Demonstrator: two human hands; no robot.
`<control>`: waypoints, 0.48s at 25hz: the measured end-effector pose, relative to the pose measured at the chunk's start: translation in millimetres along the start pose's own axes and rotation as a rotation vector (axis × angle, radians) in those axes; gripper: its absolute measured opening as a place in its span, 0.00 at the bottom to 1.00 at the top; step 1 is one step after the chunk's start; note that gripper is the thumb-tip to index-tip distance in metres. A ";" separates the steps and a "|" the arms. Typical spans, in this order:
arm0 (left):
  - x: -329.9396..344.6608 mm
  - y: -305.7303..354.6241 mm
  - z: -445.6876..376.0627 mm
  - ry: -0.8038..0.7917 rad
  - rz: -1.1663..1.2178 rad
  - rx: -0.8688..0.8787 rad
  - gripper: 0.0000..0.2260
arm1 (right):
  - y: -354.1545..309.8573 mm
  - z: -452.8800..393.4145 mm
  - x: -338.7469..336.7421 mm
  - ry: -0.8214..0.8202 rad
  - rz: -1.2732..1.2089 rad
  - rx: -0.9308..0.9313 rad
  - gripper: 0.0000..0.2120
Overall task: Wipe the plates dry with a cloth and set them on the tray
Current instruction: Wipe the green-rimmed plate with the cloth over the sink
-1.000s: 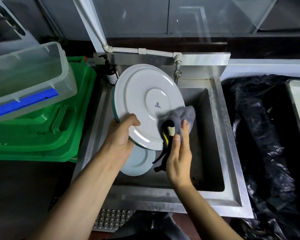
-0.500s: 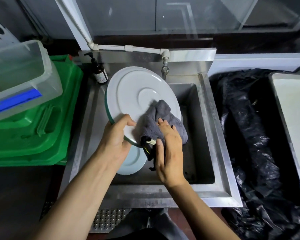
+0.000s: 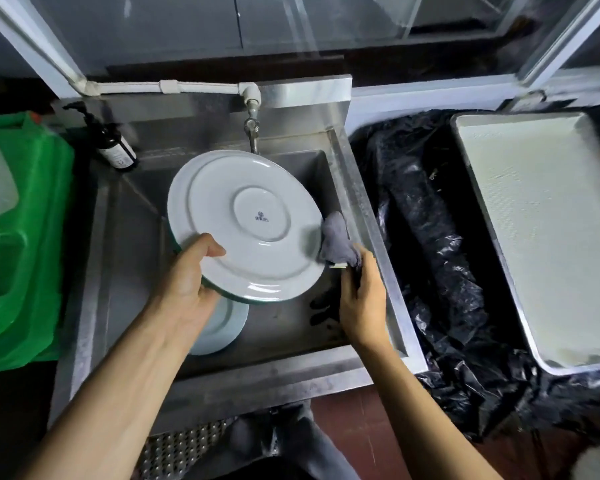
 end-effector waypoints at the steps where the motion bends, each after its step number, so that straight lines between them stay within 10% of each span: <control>1: 2.6 -5.7 0.6 -0.006 -0.005 -0.015 0.14 | -0.3 -9.0 -26.9 0.088 0.137 -0.067 0.17; 5: 9.8 -23.4 2.7 -0.011 -0.023 -0.050 0.15 | 8.7 -27.9 -64.3 0.061 0.755 -0.318 0.20; 8: 10.8 -29.1 4.3 -0.012 -0.029 -0.063 0.16 | 88.6 -16.6 -48.2 -0.354 1.152 0.030 0.28; 12: 10.7 -28.6 6.4 -0.014 -0.008 -0.071 0.17 | 101.2 -6.7 -50.9 -0.310 0.921 0.132 0.33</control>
Point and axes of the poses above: each hand's wrist, its own z-axis away from the middle knuckle, its own x-axis out of the palm, y = z × x, the point moved 10 cm from there along -z, towards the middle knuckle, and after that the axes turned 5 degrees about -z, right-handed, at the moved point
